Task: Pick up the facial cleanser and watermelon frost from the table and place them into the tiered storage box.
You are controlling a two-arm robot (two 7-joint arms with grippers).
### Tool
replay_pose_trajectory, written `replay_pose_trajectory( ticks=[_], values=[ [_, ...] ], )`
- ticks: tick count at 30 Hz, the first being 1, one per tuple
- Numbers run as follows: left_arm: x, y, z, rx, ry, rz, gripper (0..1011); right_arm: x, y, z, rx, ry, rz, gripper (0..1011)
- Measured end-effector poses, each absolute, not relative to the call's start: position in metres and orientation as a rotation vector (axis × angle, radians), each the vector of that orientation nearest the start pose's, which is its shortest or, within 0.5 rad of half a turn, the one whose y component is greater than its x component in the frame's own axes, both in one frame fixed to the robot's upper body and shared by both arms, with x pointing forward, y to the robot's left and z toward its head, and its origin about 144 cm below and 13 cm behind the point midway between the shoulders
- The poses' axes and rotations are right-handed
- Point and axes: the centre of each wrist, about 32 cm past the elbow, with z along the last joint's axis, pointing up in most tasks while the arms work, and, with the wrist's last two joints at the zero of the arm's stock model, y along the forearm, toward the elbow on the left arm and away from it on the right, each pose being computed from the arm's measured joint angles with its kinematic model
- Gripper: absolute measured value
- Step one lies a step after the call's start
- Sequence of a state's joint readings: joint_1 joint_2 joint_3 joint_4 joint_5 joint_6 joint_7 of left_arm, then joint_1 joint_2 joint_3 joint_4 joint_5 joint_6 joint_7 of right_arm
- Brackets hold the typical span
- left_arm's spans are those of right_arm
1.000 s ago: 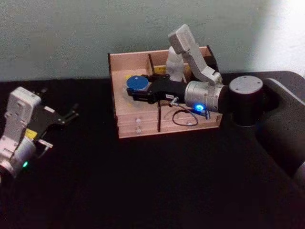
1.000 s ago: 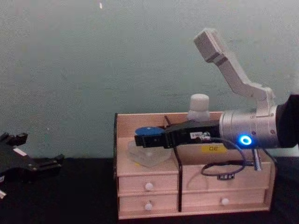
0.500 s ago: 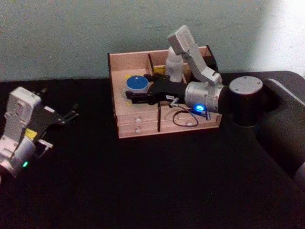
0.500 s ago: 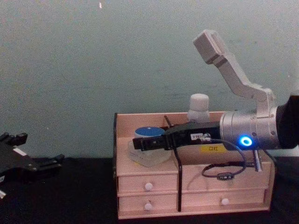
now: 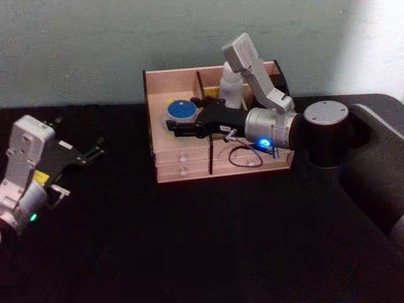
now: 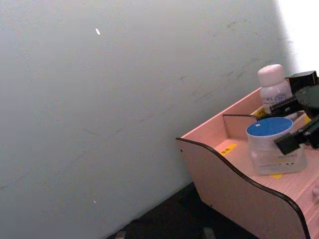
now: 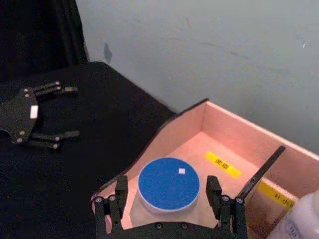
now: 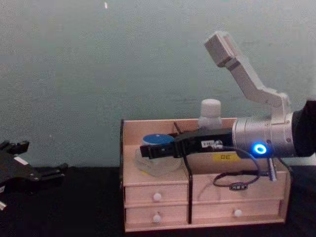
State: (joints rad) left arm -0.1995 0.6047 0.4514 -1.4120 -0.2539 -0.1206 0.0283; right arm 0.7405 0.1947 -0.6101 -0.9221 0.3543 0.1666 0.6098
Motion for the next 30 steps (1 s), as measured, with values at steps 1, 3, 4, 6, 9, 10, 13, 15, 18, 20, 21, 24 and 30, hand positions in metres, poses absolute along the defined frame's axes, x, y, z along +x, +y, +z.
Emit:
replay_pose_trajectory(
  ticks=[1, 3, 4, 6, 9, 10, 13, 15, 18, 20, 21, 24, 30],
  values=[
    [0.489, 0.310, 1.140, 0.304, -0.285, 1.248, 1001, 0.629, -0.178, 1.208, -0.275, 0.069, -0.628, 1002],
    [0.489, 0.310, 1.140, 0.305, -0.285, 1.248, 1001, 0.627, -0.179, 1.209, -0.267, 0.058, -0.630, 1002],
    [0.489, 0.310, 1.140, 0.305, -0.285, 1.248, 1001, 0.626, -0.179, 1.210, -0.263, 0.052, -0.632, 1002],
    [0.489, 0.310, 1.140, 0.304, -0.285, 1.248, 1001, 0.623, -0.182, 1.212, -0.250, 0.035, -0.637, 1002],
    [0.489, 0.310, 1.140, 0.304, -0.285, 1.248, 1001, 0.616, -0.187, 1.217, -0.229, 0.010, -0.641, 1002],
    [0.489, 0.310, 1.140, 0.304, -0.285, 1.248, 1001, 0.612, -0.190, 1.220, -0.217, -0.001, -0.640, 1003],
    [0.489, 0.310, 1.140, 0.304, -0.285, 1.248, 1001, 0.603, -0.200, 1.224, -0.198, -0.016, -0.632, 1003],
    [0.489, 0.310, 1.140, 0.304, -0.285, 1.248, 1001, 0.599, -0.206, 1.226, -0.192, -0.020, -0.627, 1003],
    [0.489, 0.310, 1.140, 0.304, -0.285, 1.248, 1001, 0.588, -0.223, 1.227, -0.189, -0.015, -0.610, 1002],
    [0.489, 0.310, 1.140, 0.304, -0.285, 1.248, 1001, 0.580, -0.237, 1.228, -0.195, 0.001, -0.599, 1002],
    [0.489, 0.310, 1.140, 0.304, -0.285, 1.248, 1001, 0.578, -0.242, 1.227, -0.198, 0.008, -0.597, 1003],
    [0.489, 0.310, 1.140, 0.304, -0.285, 1.248, 1001, 0.567, -0.262, 1.228, -0.214, 0.034, -0.606, 1002],
    [0.489, 0.310, 1.140, 0.304, -0.285, 1.248, 1001, 0.547, -0.296, 1.227, -0.249, 0.051, -0.683, 1002]
  ],
)
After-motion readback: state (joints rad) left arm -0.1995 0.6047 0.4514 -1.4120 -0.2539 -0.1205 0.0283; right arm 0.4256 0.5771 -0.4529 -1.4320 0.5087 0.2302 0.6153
